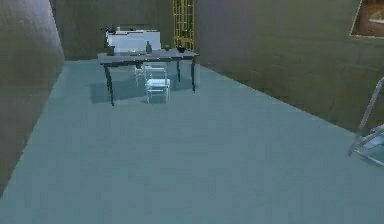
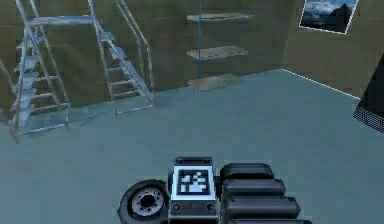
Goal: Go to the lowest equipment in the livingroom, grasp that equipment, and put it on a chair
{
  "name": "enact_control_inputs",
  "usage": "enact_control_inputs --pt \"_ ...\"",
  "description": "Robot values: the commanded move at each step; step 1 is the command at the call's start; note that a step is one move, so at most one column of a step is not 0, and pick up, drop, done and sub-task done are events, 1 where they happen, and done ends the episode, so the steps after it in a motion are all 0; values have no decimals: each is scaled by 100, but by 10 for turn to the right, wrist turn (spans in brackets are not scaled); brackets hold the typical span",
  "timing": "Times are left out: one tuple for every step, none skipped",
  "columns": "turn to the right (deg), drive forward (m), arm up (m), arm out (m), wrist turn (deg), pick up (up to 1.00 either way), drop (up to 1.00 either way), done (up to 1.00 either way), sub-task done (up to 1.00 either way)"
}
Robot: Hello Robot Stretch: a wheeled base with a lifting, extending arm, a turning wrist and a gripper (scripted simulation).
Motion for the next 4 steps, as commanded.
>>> enact_control_inputs --pt "0 100 0 0 0 0 0 0 0" --pt "0 100 0 0 0 0 0 0 0" --pt "0 100 0 0 0 0 0 0 0" --pt "0 30 0 0 0 0 0 0 0"
